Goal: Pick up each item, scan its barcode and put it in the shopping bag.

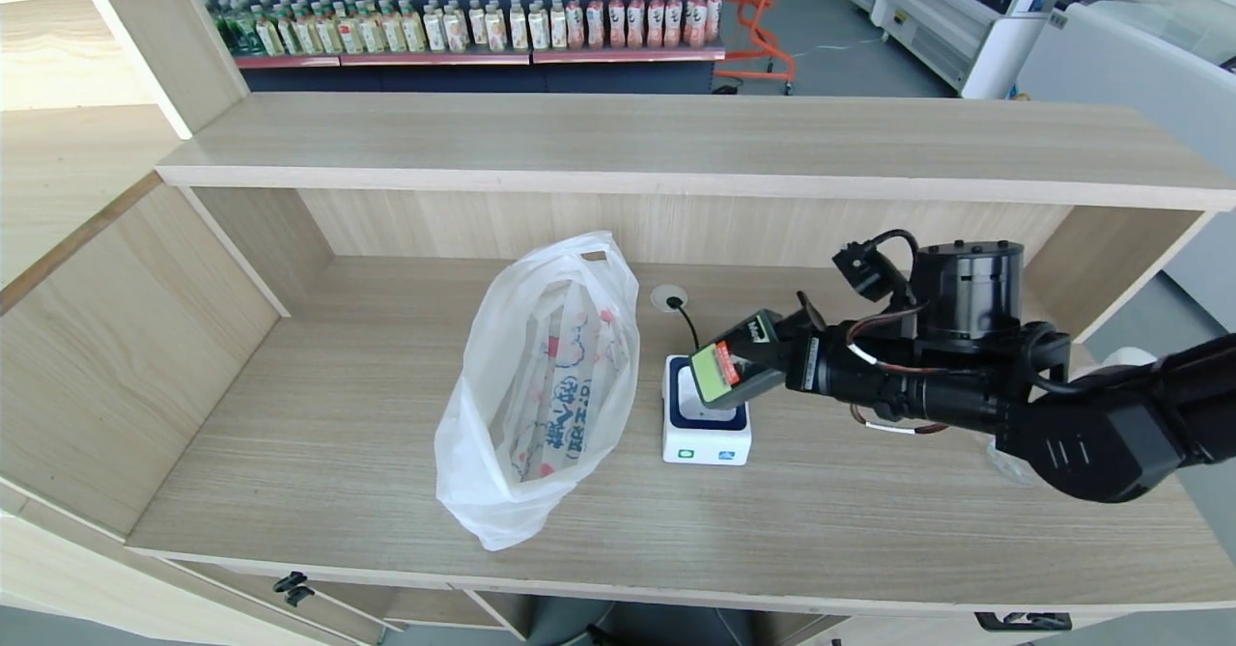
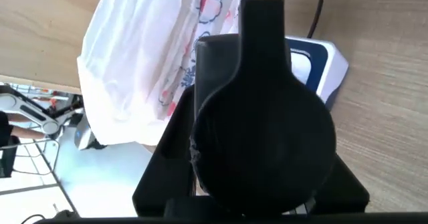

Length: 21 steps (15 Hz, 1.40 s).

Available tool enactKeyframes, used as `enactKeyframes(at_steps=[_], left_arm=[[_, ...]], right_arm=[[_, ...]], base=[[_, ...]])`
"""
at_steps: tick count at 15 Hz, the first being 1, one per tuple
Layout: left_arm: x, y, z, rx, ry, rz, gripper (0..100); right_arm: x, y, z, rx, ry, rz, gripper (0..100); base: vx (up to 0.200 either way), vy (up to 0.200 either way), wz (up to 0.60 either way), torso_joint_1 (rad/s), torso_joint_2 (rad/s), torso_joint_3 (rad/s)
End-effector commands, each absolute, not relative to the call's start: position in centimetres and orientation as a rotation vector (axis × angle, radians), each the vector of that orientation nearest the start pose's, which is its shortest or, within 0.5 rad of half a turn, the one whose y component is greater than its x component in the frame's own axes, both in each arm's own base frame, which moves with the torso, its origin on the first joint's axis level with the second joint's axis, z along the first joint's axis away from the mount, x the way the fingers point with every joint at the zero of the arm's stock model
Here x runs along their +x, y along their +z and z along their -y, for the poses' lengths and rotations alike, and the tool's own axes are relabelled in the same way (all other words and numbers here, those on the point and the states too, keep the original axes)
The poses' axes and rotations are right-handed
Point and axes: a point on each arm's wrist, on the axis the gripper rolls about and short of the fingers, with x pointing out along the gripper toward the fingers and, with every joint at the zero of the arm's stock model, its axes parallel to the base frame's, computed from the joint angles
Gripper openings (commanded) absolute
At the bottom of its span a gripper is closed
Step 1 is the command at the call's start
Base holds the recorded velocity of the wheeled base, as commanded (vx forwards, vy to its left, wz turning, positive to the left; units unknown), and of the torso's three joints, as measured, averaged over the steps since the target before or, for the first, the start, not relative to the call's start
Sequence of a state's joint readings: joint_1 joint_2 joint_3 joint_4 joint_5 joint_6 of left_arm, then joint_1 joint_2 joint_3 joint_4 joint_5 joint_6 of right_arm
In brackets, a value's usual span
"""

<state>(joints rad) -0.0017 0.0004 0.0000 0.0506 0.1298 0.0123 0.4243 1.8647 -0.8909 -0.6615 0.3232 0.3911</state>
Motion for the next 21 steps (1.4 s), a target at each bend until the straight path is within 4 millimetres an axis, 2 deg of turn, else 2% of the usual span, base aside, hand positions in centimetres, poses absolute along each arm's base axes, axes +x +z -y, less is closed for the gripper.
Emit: enactKeyframes(at_steps=[1,6,11,14,17,20,21], left_arm=[[-2.3,7.0,-0.3,0.016,0.129,-0.053,100],[-2.3,7.0,-0.3,0.016,0.129,-0.053,100],[-2.3,7.0,-0.3,0.016,0.128,-0.054,100],[-2.3,7.0,-0.3,0.016,0.129,-0.053,100],[-2.3,7.0,-0.3,0.016,0.129,-0.053,100],[-2.3,7.0,-0.3,0.016,0.128,-0.054,100],[-2.3,7.0,-0.3,0.016,0.129,-0.053,100]], right_arm=[[32.6,13.2,-16.8,0.344,0.680,-0.514,0],[34.1,11.8,-18.6,0.329,0.664,-0.521,0],[34.3,11.7,-18.8,0.325,0.664,-0.516,0],[32.7,15.1,-17.9,0.343,0.683,-0.448,0],[28.6,20.4,-15.5,0.373,0.682,-0.396,0],[25.9,22.8,-12.6,0.245,0.586,-0.368,0],[25.5,22.6,-12.0,0.236,0.555,-0.373,0]], base=[[0.000,0.000,0.00,0.000,0.00,0.000],[0.000,0.000,0.00,0.000,0.00,0.000],[0.000,0.000,0.00,0.000,0.00,0.000],[0.000,0.000,0.00,0.000,0.00,0.000],[0.000,0.000,0.00,0.000,0.00,0.000],[0.000,0.000,0.00,0.000,0.00,0.000],[0.000,0.000,0.00,0.000,0.00,0.000]])
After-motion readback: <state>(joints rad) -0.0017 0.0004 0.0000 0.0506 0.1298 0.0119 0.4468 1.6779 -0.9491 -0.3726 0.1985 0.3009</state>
